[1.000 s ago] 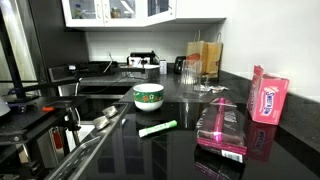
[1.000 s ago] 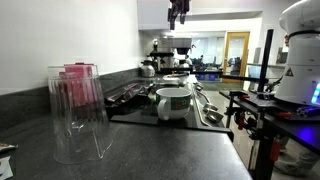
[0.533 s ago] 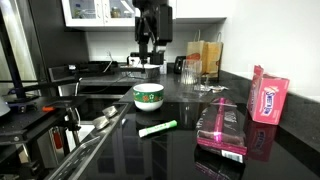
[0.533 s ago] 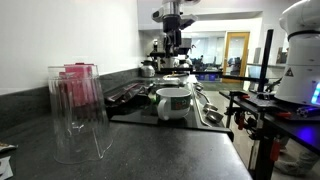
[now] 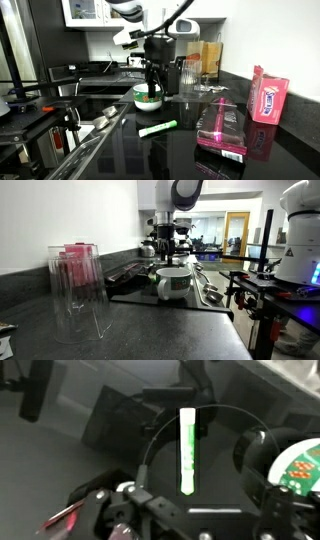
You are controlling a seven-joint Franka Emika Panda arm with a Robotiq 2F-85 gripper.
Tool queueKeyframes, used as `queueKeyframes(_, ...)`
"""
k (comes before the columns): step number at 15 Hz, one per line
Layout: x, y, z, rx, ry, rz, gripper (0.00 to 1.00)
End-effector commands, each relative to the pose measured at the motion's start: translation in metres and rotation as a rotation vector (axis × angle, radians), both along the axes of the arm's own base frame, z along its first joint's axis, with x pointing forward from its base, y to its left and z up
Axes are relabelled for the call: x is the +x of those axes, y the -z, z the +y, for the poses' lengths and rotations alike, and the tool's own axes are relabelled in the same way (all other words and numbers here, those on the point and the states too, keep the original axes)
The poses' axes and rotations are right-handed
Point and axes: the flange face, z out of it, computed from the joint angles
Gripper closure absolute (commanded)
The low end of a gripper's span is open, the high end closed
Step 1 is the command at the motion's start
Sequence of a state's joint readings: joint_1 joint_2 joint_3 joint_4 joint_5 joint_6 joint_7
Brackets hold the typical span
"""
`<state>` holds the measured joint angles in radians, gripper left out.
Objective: Pick up the pen from the countertop and put it in the mug cup
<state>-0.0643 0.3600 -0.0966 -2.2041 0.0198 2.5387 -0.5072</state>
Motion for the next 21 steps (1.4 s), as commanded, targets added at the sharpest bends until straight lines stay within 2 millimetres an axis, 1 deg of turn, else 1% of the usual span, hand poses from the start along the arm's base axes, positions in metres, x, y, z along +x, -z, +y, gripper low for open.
queueKeyframes(1, 0.013, 0.026, 0.001, -0.064, -0.068, 0.035, 0.0)
queueKeyframes(3, 0.018, 0.036, 0.002, -0.071, -0.09, 0.054, 0.05)
queueKeyframes(4, 0.021, 0.04, 0.003, -0.072, -0.106, 0.061, 0.02)
queueKeyframes(5, 0.024, 0.042, 0.005, -0.074, -0.115, 0.068, 0.03)
queueKeyframes(6, 0.027, 0.045, 0.007, -0.078, -0.122, 0.07, 0.01)
queueKeyframes(7, 0.029, 0.048, 0.011, -0.077, -0.128, 0.082, 0.05)
queueKeyframes(10, 0.032, 0.06, 0.02, -0.09, -0.142, 0.114, 0.07)
queueKeyframes(11, 0.032, 0.064, 0.023, -0.092, -0.124, 0.12, 0.22)
queueKeyframes(12, 0.034, 0.067, 0.025, -0.093, -0.108, 0.119, 0.32)
queueKeyframes(15, 0.04, 0.071, 0.024, -0.083, -0.055, 0.131, 0.53)
queueKeyframes(16, 0.041, 0.072, 0.023, -0.08, -0.045, 0.141, 0.62)
queueKeyframes(19, 0.044, 0.07, 0.02, -0.071, -0.031, 0.167, 0.84)
queueKeyframes(20, 0.046, 0.069, 0.019, -0.073, -0.028, 0.164, 0.93)
queueKeyframes(21, 0.046, 0.069, 0.018, -0.072, -0.023, 0.17, 0.99)
